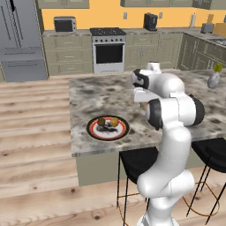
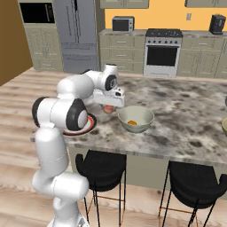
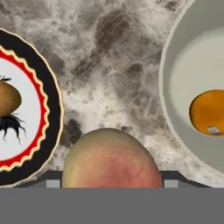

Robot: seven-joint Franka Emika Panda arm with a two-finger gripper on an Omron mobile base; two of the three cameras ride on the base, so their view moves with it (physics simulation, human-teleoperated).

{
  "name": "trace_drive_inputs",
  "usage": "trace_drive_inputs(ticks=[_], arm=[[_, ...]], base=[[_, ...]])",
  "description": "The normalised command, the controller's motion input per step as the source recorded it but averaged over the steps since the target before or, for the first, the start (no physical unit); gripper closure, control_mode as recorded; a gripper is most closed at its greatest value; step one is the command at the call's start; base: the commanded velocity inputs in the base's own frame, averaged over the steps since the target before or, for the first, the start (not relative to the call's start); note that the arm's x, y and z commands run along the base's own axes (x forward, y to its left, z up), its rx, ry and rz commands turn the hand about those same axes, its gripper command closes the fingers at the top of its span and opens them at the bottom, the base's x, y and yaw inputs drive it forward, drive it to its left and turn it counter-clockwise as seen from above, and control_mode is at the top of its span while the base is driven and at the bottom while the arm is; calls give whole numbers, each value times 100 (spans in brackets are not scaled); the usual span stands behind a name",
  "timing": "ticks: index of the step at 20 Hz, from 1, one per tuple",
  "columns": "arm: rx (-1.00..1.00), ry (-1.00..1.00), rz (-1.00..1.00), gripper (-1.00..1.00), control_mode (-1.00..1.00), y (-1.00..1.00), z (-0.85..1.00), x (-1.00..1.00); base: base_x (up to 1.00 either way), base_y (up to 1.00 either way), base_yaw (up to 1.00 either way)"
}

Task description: Take the fruits from the plate on the dining counter and place two fruits in each bowl.

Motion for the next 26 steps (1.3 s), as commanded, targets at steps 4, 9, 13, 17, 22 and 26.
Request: trace_drive_inputs(ticks=[4, 9, 13, 17, 22, 26], arm=[[0, -20, 0, 100, -100, -98, 24, 2], [0, -7, 0, 100, -100, -78, 5, 42], [-1, 2, 0, 100, -100, -76, 0, 97], [0, 13, 1, 100, -100, -60, -11, 73], [0, 29, 0, 100, -100, 2, -15, 3], [1, 34, 0, 100, -100, 25, -24, 0]], base=[[0, 0, 0], [0, 0, 0], [0, 0, 0], [0, 0, 0], [0, 0, 0], [0, 0, 0]])
